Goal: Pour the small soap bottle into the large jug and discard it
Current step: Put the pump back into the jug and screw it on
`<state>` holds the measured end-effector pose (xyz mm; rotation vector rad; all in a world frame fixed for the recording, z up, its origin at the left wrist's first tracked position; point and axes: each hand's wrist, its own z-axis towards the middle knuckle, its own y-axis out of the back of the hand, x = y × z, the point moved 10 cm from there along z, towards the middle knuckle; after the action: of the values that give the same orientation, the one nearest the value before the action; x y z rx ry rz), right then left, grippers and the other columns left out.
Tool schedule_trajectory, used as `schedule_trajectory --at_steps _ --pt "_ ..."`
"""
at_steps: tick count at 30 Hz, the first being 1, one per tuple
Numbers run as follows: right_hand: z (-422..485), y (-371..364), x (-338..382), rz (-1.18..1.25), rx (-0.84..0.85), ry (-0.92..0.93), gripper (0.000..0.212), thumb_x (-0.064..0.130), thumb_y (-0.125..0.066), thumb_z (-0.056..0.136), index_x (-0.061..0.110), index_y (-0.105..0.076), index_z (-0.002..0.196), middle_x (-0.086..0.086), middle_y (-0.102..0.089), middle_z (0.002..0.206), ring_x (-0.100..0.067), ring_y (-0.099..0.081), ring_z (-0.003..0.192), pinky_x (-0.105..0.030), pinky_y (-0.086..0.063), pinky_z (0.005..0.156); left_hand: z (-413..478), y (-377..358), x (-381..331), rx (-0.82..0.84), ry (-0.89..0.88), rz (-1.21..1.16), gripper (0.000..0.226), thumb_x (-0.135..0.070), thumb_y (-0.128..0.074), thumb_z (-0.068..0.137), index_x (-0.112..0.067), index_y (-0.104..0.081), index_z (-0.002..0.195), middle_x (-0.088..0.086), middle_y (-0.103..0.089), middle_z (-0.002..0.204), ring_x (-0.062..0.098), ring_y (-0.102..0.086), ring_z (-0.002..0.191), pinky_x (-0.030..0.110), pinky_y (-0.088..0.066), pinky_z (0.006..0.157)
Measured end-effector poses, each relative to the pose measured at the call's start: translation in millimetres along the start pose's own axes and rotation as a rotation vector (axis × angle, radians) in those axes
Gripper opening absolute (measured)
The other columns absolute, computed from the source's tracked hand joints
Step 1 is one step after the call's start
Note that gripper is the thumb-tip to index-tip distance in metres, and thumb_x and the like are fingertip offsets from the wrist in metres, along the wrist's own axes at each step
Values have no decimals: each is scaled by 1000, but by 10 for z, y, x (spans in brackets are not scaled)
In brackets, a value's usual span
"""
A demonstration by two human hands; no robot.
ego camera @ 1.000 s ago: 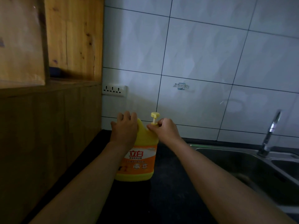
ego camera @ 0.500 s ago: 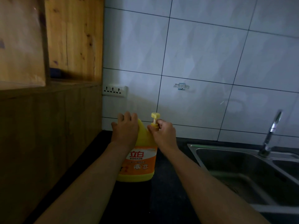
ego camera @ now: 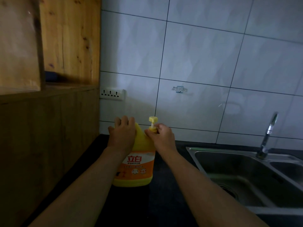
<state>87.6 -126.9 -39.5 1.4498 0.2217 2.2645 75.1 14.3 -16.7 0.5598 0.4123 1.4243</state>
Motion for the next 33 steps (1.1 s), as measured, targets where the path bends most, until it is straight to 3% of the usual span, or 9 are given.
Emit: schedule_trajectory --at_steps 3,6,9,13,18,22,26,31,33 --pt "43 16 -66 190 116 -158 66 18 -65 88 11 -34 146 -8 -53 137 -23 -51 122 -33 -45 92 14 -12 14 -7 -5 -42 26 6 -70 64 3 -60 87 24 -58 78 41 -58 71 44 -52 51" --pt "143 111 28 333 89 -160 54 5 -49 91 7 -41 144 -15 -52 136 -25 -51 120 -31 -43 92 9 -5 3 -3 -7 -35 26 3 -72 64 2 -59 87 22 -57 77 39 -57 69 41 -50 50" --pt "225 46 119 424 151 -134 40 8 -46 95 1 -52 134 -21 -61 124 -28 -59 111 -32 -48 91 2 30 3 -20 -2 -8 25 0 -74 63 1 -59 84 20 -57 75 37 -57 68 37 -48 46" --pt "206 -63 108 262 248 -99 45 25 -53 97 13 -47 140 -12 -55 136 -23 -52 122 -36 -44 101 5 54 -12 -21 -12 22 27 -3 -77 60 -2 -60 81 18 -57 71 36 -57 64 34 -45 44" --pt "149 -9 219 200 140 -2 61 39 -68 86 14 -49 138 -4 -57 129 -13 -52 112 -27 -45 90 5 43 -3 8 4 17 34 -8 -82 55 -4 -60 81 15 -58 72 34 -58 64 32 -43 43" --pt "263 -13 220 -25 -48 -13 63 61 -72 71 19 -62 117 0 -66 112 -22 -59 109 -47 -48 96 12 19 5 24 8 5 31 -6 -80 57 -4 -60 81 16 -58 73 34 -58 65 32 -43 44" --pt "330 -5 286 -198 -112 -7 55 69 -68 68 23 -65 96 2 -69 101 -23 -60 101 -46 -50 89 6 -32 9 63 8 -41 30 -6 -79 61 -3 -59 83 16 -58 75 35 -58 67 35 -48 47" --pt "224 -50 219 74 128 36 62 47 -67 83 17 -48 134 -2 -55 122 -16 -54 106 -31 -49 86 -6 -91 30 115 12 -66 32 -1 -76 61 -1 -58 88 19 -58 80 38 -57 73 39 -51 50" --pt "157 -24 94 139 192 -5 62 37 -69 85 17 -43 138 1 -52 120 -16 -53 106 -28 -48 81 -2 -94 3 140 6 -56 31 2 -73 60 0 -58 88 20 -58 82 39 -57 74 39 -50 52"
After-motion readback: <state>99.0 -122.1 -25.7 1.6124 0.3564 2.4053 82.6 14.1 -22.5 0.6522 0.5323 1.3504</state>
